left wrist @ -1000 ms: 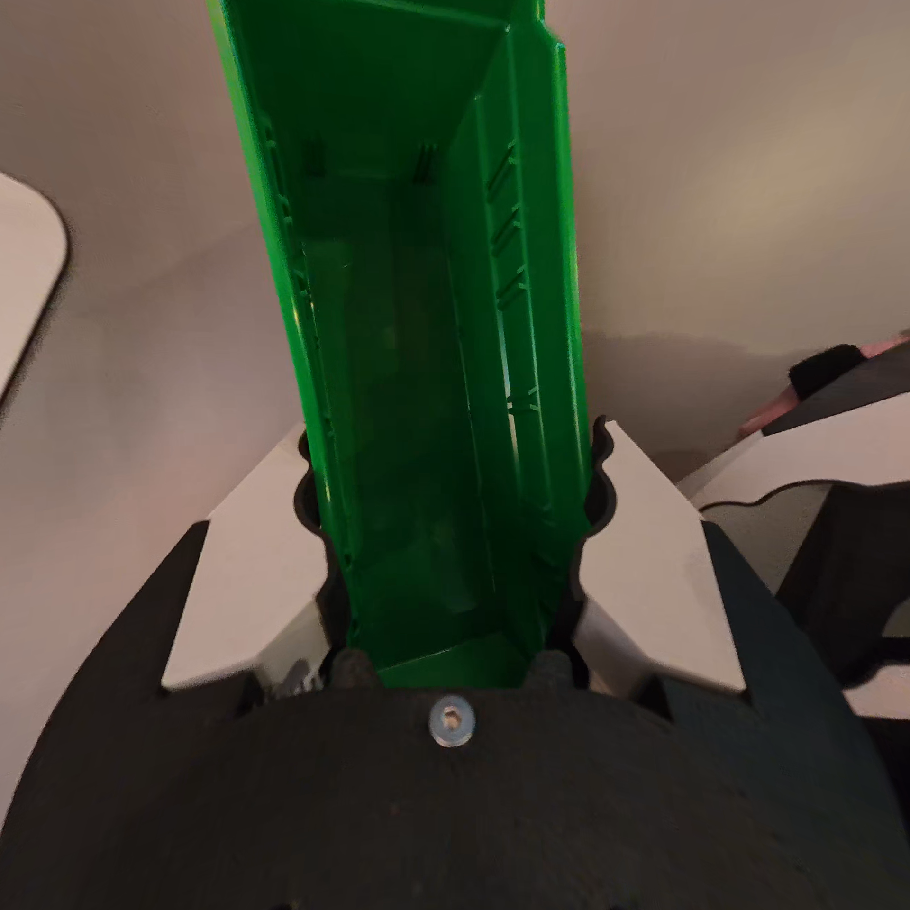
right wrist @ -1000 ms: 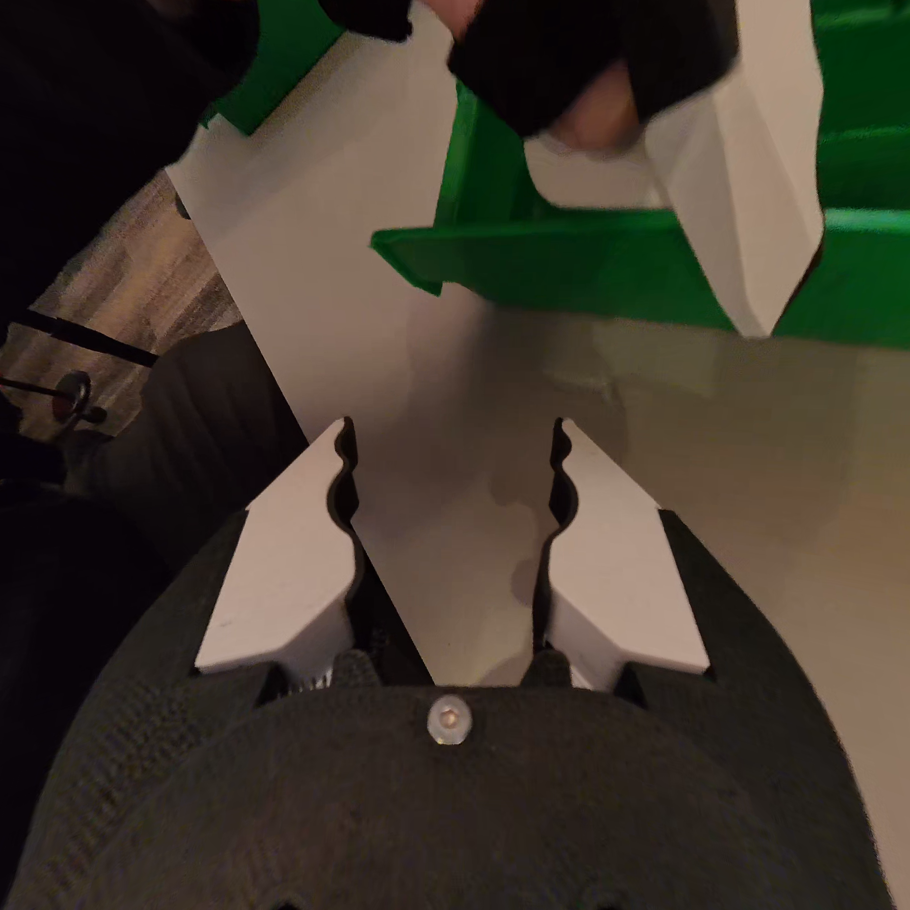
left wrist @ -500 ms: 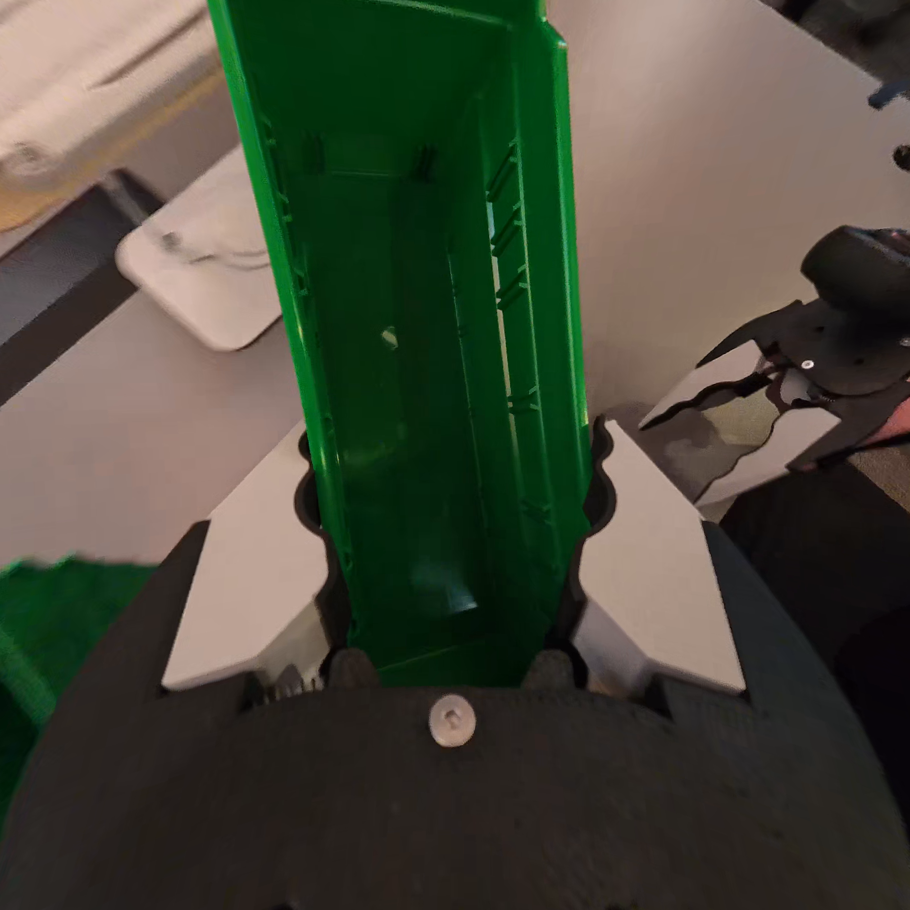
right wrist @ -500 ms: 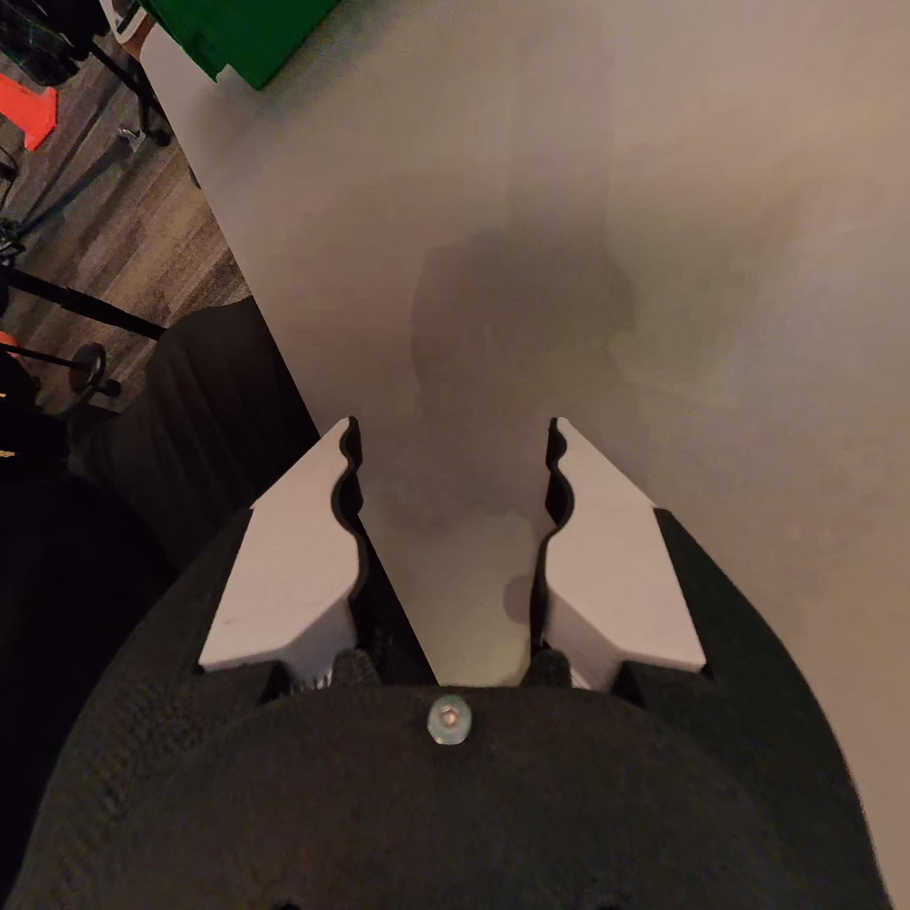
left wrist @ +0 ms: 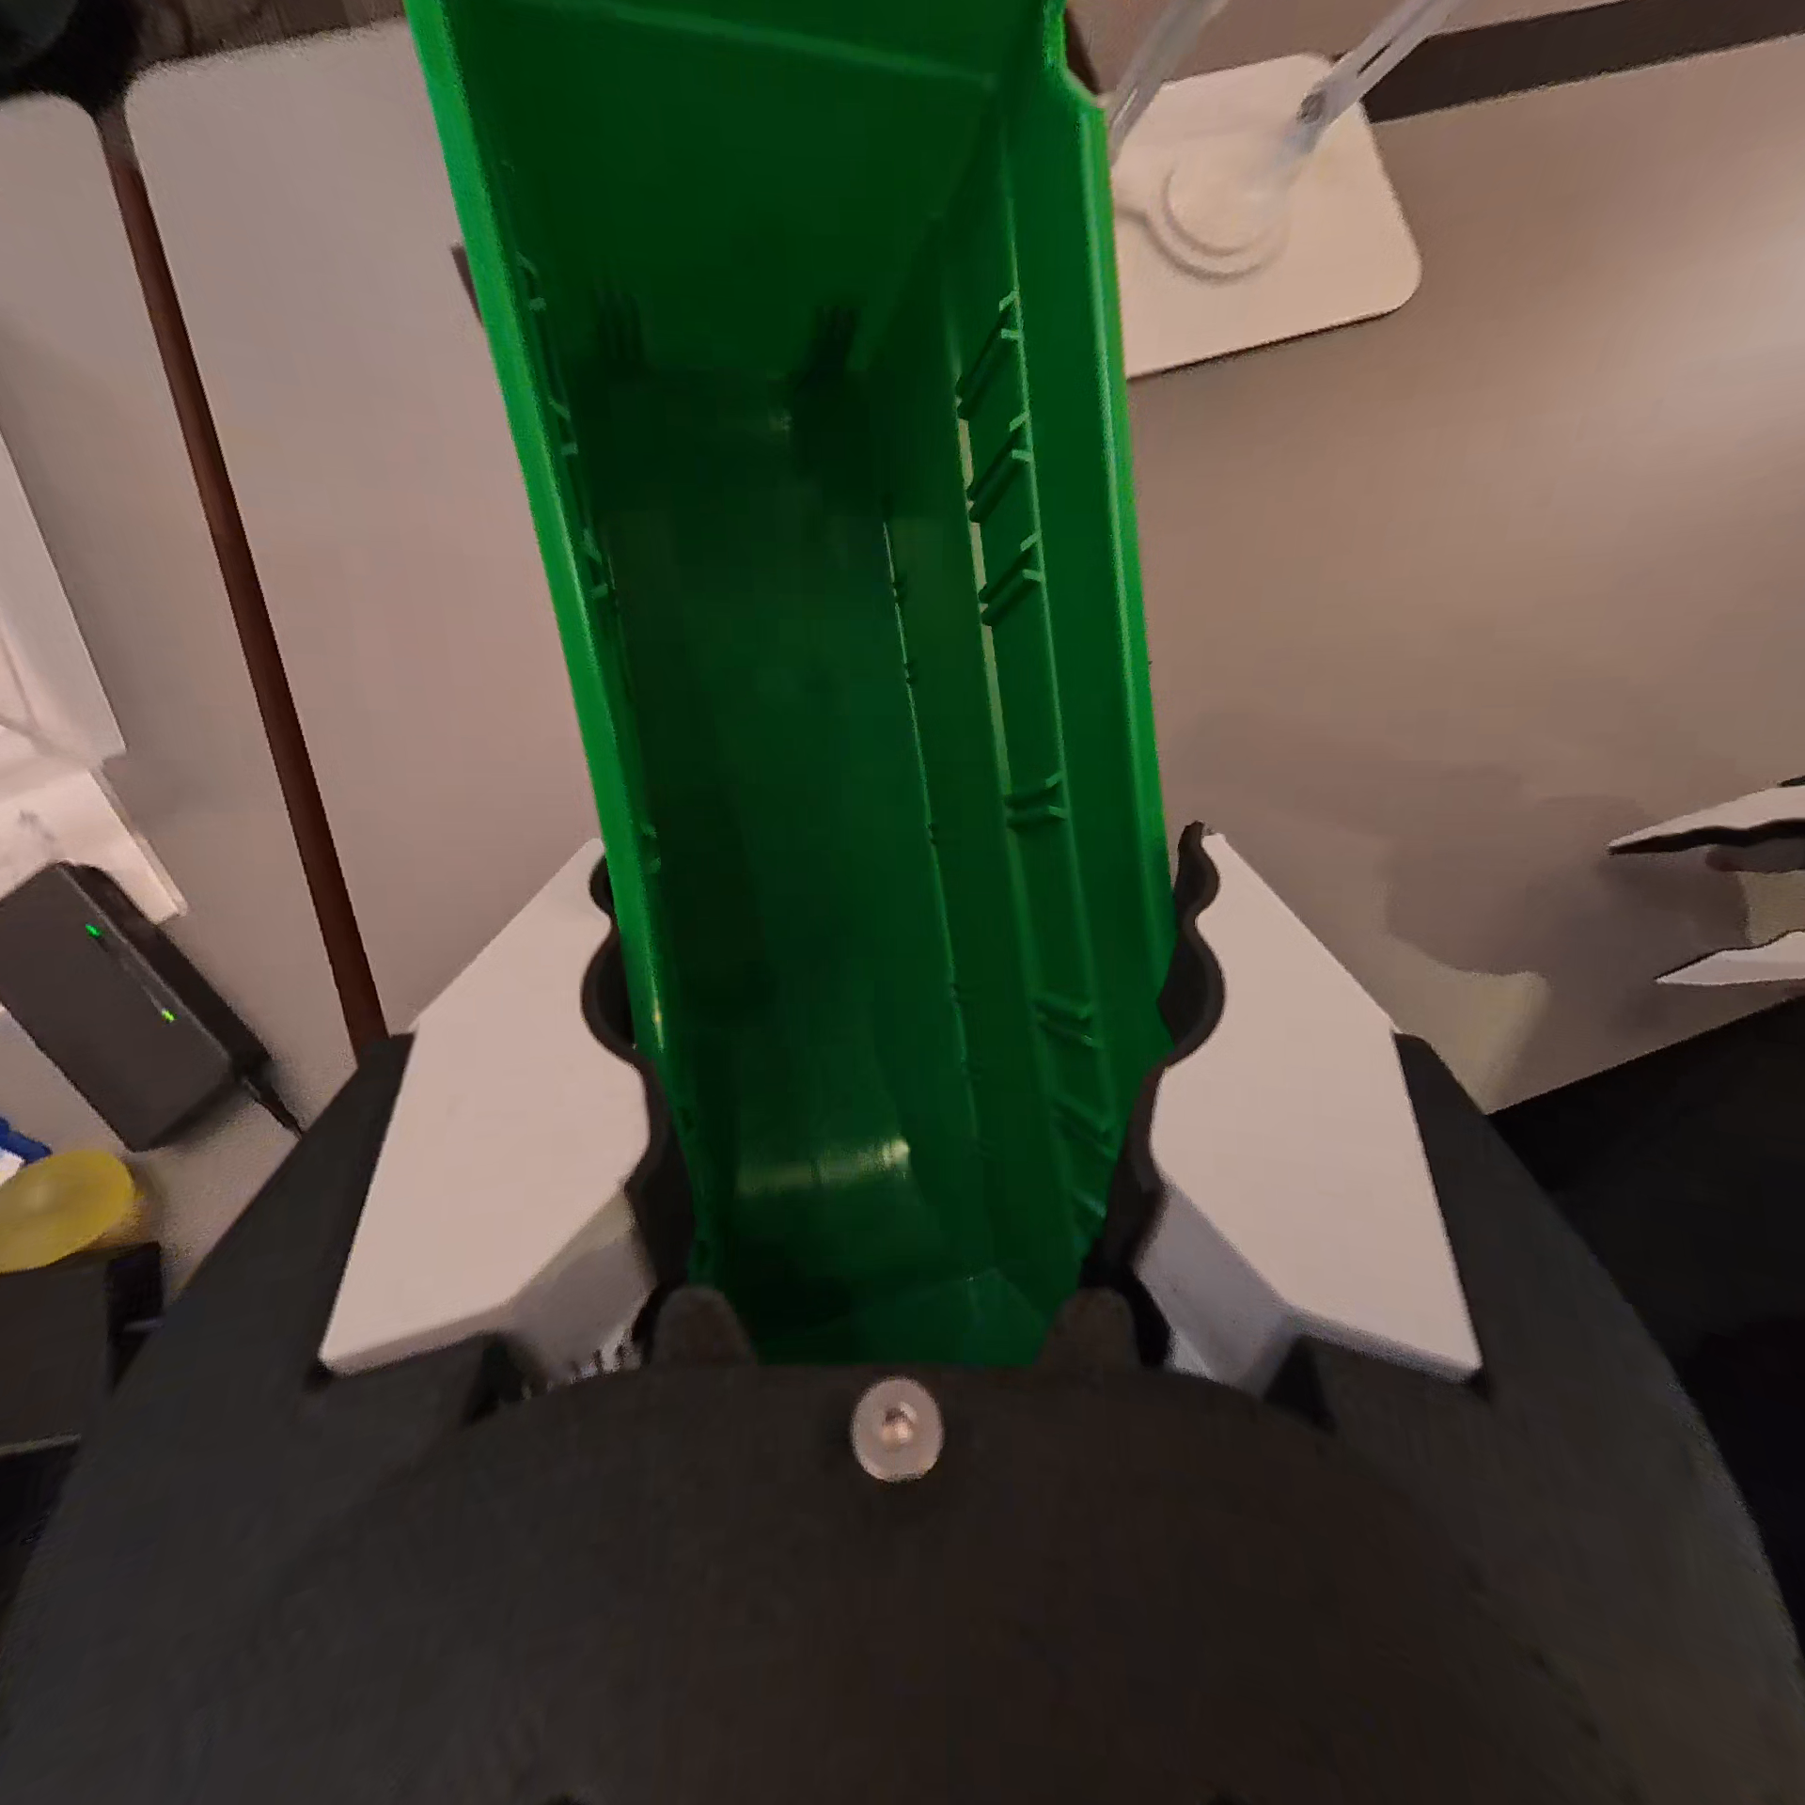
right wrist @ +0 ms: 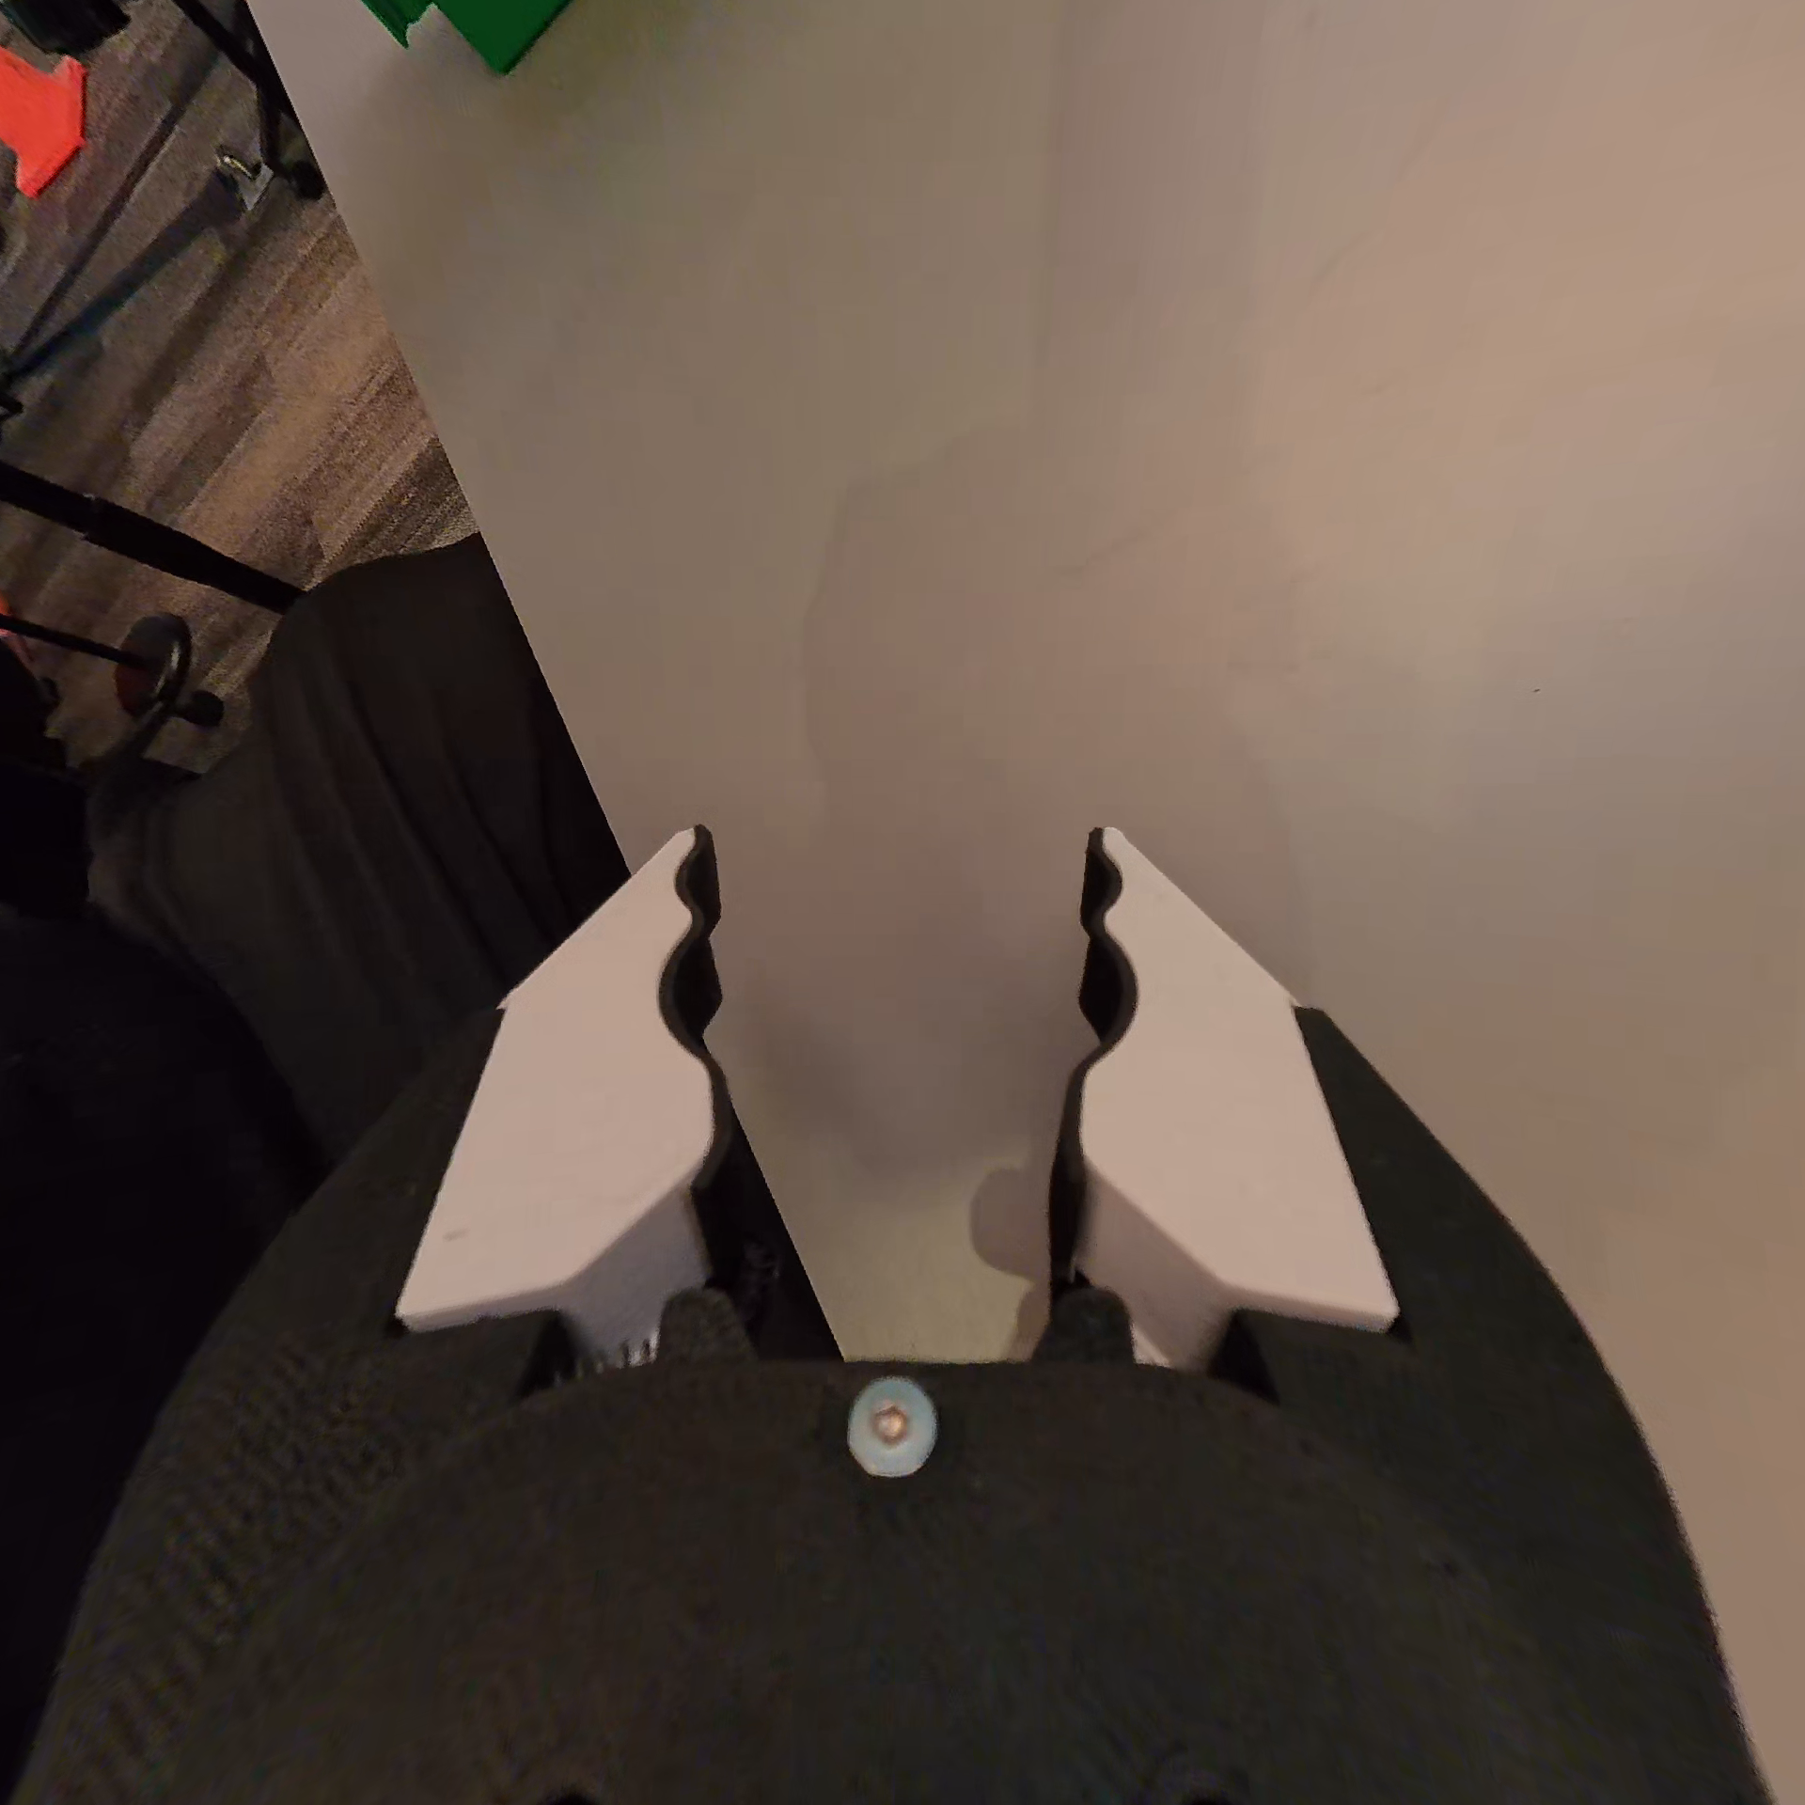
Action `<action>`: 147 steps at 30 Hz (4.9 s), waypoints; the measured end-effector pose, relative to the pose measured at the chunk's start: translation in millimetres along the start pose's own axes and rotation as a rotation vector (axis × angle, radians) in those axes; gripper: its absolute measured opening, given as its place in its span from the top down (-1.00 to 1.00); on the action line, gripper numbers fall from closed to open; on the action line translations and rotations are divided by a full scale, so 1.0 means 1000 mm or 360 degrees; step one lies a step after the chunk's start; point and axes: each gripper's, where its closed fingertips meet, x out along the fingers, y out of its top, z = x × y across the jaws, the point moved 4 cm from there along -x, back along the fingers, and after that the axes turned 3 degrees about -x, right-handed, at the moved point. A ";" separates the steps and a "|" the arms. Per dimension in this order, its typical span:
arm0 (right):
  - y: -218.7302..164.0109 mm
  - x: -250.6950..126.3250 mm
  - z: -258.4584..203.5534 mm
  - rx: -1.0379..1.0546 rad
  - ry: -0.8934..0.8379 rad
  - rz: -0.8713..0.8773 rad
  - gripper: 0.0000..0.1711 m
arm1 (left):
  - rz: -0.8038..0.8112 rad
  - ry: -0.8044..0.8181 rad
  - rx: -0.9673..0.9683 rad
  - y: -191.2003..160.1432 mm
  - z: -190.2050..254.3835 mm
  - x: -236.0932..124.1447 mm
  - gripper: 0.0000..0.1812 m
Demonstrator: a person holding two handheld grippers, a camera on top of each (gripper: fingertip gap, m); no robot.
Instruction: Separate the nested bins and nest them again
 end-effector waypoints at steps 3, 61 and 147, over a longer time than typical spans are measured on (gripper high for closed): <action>-0.001 -0.002 0.001 0.0006 -0.0006 0.0002 0.14 | -0.0058 -0.0067 -0.0057 -0.012 0.000 0.020 -0.21; -0.015 0.006 0.001 0.0014 0.0048 -0.0106 0.13 | -0.0200 0.0146 0.0191 -0.025 -0.018 0.074 -0.45; 0.003 -0.015 0.144 -0.0025 -0.0826 0.0134 -0.72 | 0.0025 -0.0306 0.0572 -0.115 0.274 0.274 -0.75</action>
